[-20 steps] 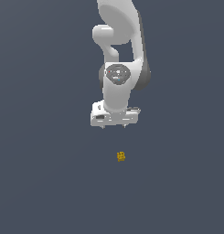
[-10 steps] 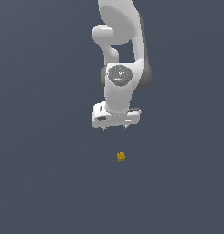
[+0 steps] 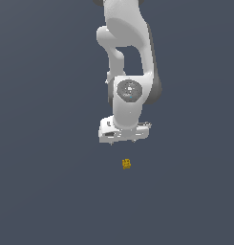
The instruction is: Pick up the object and move it to a goal position.
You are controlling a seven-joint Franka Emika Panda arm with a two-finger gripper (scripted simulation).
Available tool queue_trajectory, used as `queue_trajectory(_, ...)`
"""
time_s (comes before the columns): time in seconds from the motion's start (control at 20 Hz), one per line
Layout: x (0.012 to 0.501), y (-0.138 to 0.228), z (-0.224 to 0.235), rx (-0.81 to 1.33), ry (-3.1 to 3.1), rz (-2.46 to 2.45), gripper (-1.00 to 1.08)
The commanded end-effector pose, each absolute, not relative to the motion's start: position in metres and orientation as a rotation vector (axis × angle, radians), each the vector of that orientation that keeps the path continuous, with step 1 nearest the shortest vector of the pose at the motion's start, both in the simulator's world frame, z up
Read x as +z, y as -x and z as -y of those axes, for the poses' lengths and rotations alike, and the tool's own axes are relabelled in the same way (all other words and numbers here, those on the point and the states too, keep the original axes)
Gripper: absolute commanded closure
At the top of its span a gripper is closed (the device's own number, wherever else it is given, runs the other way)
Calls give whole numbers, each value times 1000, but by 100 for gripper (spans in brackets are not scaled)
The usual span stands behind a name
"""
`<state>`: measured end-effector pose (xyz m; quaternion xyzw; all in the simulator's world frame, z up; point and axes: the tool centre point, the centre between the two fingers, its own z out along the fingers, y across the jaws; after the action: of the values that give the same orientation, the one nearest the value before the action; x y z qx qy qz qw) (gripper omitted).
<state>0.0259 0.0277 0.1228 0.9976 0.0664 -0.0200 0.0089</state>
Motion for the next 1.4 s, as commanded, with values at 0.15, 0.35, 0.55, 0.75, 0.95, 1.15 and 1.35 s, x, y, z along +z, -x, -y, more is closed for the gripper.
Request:
queue_trajectory(0.15,103,-53,-40,-37,-3121,-233,-92)
queue_trajectory(0.35,90,-69,-47,-21,-3125,-248,-92)
queue_trajectory(0.55,80,-80,-53,-9,-3128,-257,-92)
queue_trajectory(0.75,74,-86,-56,-2,-3130,-263,-92)
queue_trajectory(0.95,72,-88,-57,0,-3130,-265,-92)
queue_trajectory(1.15,69,-87,-57,-2,-3130,-265,-92)
queue_trajectory(1.35,53,-87,-57,-1,-3130,-265,-92)
